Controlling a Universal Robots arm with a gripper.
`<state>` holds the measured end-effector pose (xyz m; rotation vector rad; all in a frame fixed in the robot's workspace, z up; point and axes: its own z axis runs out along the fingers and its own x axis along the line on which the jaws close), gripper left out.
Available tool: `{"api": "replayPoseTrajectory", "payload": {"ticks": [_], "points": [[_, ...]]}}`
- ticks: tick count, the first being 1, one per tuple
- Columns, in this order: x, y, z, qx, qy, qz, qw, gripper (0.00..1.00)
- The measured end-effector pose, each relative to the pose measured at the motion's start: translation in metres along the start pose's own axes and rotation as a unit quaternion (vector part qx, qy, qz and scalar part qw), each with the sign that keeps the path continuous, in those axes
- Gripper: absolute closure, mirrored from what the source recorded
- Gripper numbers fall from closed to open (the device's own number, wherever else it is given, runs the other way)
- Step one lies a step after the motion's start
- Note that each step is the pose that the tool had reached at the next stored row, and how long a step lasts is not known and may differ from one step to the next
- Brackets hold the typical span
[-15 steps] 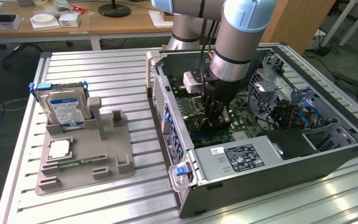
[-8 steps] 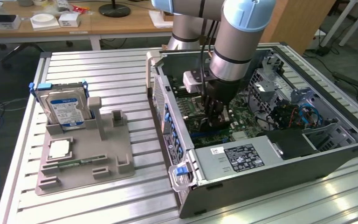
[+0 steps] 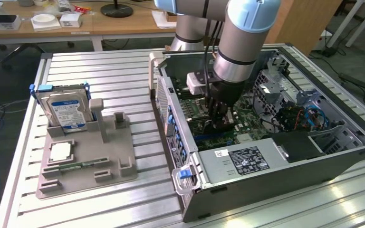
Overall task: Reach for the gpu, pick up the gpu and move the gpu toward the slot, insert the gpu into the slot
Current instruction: 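Insert the gpu into the slot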
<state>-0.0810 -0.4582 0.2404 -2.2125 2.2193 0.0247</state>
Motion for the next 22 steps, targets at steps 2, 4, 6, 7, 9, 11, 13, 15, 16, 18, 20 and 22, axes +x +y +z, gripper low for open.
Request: {"api": "replayPoseTrajectory", "payload": {"ticks": [2, 4, 6, 7, 9, 11, 13, 15, 16, 18, 20, 22], "points": [[0.0001, 0.0000, 0.0002, -0.0001, 0.0002, 0.000, 1.0000, 0.74], [0.0001, 0.0000, 0.0002, -0.0002, 0.0003, 0.000, 1.0000, 0.74], [0.0001, 0.0000, 0.0003, -0.0001, 0.0002, 0.000, 1.0000, 0.74], [0.0001, 0.0000, 0.0003, -0.0001, 0.0002, 0.000, 1.0000, 0.74], [0.0001, 0.0000, 0.0000, 0.0000, -0.0002, 0.000, 1.0000, 0.74], [0.0001, 0.0001, -0.0001, 0.0000, -0.0005, 0.000, 1.0000, 0.74], [0.0001, 0.0000, -0.0002, -0.0001, -0.0004, 0.000, 1.0000, 0.74], [0.0002, 0.0000, -0.0002, -0.0001, -0.0004, 0.000, 1.0000, 0.74], [0.0004, 0.0000, -0.0003, -0.0001, -0.0003, 0.000, 1.0000, 0.74], [0.0012, 0.0000, -0.0003, -0.0001, -0.0004, 0.000, 1.0000, 0.74], [0.0012, 0.0001, -0.0003, -0.0001, -0.0003, 0.000, 1.0000, 0.74], [0.0012, 0.0000, -0.0003, -0.0001, -0.0004, 0.000, 1.0000, 0.74]]}}
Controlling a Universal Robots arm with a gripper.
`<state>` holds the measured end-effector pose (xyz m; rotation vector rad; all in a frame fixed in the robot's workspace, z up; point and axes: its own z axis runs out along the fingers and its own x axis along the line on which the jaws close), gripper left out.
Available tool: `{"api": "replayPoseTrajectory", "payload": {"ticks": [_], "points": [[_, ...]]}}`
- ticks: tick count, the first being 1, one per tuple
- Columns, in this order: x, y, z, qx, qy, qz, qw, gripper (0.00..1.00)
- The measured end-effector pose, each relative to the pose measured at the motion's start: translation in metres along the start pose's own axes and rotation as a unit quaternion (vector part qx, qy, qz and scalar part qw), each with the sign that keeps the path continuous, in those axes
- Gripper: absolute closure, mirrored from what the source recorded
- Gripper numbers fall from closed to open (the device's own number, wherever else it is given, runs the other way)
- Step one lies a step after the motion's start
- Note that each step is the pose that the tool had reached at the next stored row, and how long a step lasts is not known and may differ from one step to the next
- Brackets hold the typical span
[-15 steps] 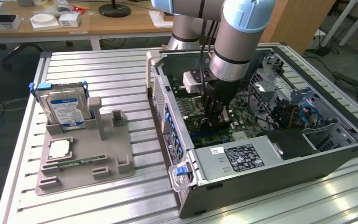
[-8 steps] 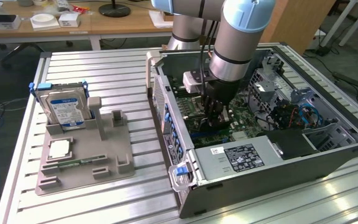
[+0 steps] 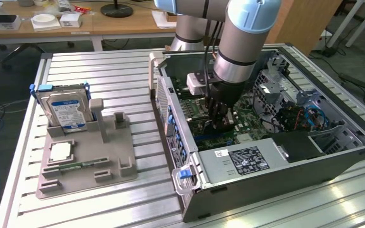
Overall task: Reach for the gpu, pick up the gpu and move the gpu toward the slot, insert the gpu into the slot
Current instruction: 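Insert the gpu into the slot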
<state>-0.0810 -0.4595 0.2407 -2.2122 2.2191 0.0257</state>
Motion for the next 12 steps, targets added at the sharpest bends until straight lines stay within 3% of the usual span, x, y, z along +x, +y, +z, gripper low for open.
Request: {"api": "replayPoseTrajectory", "payload": {"ticks": [12], "points": [[0.0001, 0.0000, 0.0024, 0.0000, 0.0001, 0.000, 1.0000, 0.74]]}}
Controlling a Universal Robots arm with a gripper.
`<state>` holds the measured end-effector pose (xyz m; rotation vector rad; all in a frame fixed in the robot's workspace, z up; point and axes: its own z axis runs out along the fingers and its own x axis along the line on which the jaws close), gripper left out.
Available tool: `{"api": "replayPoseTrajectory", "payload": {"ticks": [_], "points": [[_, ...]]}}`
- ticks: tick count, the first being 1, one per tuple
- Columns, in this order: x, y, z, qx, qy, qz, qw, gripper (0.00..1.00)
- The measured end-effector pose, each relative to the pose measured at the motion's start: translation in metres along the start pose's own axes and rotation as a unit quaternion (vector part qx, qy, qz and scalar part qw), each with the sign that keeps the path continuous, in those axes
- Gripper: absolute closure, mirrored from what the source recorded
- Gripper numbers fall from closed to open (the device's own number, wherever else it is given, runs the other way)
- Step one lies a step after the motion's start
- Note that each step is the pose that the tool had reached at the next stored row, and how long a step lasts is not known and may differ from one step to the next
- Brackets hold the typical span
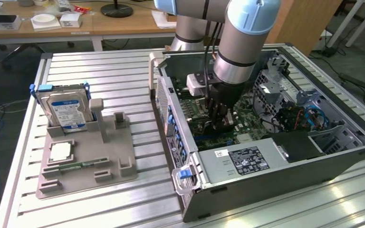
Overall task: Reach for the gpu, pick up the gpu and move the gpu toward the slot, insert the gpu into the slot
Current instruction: 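Insert the gpu into the slot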
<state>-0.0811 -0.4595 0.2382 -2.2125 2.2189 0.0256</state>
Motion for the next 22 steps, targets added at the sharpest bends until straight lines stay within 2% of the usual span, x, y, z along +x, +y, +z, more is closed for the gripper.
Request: {"api": "replayPoseTrajectory", "payload": {"ticks": [22], "points": [[0.0000, 0.0010, 0.0025, -0.0001, 0.0000, 0.000, 1.0000, 0.74]]}}
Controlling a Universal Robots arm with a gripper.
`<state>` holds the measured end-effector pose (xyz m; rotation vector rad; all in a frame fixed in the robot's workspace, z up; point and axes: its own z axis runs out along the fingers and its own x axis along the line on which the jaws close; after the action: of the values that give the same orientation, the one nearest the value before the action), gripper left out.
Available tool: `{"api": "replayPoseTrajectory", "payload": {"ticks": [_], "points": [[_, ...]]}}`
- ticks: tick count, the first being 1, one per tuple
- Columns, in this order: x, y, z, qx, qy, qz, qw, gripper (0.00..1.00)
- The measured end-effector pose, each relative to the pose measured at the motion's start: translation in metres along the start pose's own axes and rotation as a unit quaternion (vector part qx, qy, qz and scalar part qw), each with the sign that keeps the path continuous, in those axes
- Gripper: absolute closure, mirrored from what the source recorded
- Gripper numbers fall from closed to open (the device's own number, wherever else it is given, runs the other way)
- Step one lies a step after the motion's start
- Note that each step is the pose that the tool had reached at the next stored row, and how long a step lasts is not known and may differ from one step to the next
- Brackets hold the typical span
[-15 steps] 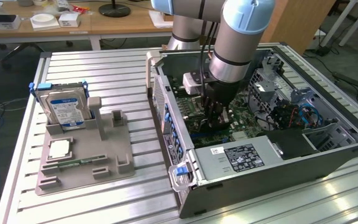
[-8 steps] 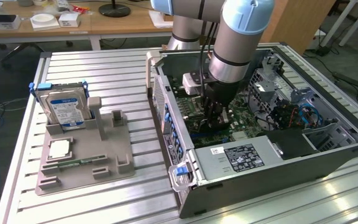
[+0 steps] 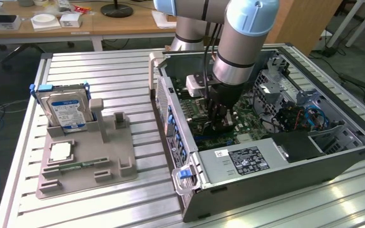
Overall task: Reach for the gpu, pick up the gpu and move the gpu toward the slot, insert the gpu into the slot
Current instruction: 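Insert the gpu into the slot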
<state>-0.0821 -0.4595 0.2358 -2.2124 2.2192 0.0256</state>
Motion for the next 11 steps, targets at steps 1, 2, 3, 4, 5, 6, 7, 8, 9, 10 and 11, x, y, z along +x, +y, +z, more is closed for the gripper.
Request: {"api": "replayPoseTrajectory", "payload": {"ticks": [1, 2, 3, 4, 5, 6, 7, 8, 9, 10, 11], "points": [[0.0000, 0.0000, 0.0000, 0.0000, 0.0000, 0.000, 1.0000, 0.74], [0.0000, 0.0000, 0.0000, 0.0000, 0.0000, 0.000, 1.0000, 0.74], [0.0000, 0.0000, 0.0001, 0.0001, 0.0000, 0.000, 1.0000, 0.74], [0.0000, 0.0001, 0.0002, 0.0001, -0.0001, 0.000, 1.0000, 0.74], [0.0000, 0.0006, 0.0007, 0.0002, 0.0000, 0.000, 1.0000, 0.74], [0.0000, 0.0012, 0.0012, 0.0001, 0.0001, 0.000, 1.0000, 0.74], [0.0001, 0.0014, 0.0013, 0.0000, 0.0002, 0.000, 1.0000, 0.74], [0.0001, 0.0015, 0.0013, -0.0001, 0.0002, 0.000, 1.0000, 0.74], [0.0001, 0.0015, 0.0014, -0.0001, 0.0001, 0.000, 1.0000, 0.74], [0.0001, 0.0015, 0.0015, 0.0000, 0.0000, 0.000, 1.0000, 0.74], [0.0000, 0.0016, 0.0015, 0.0001, 0.0000, 0.000, 1.0000, 0.74]]}}
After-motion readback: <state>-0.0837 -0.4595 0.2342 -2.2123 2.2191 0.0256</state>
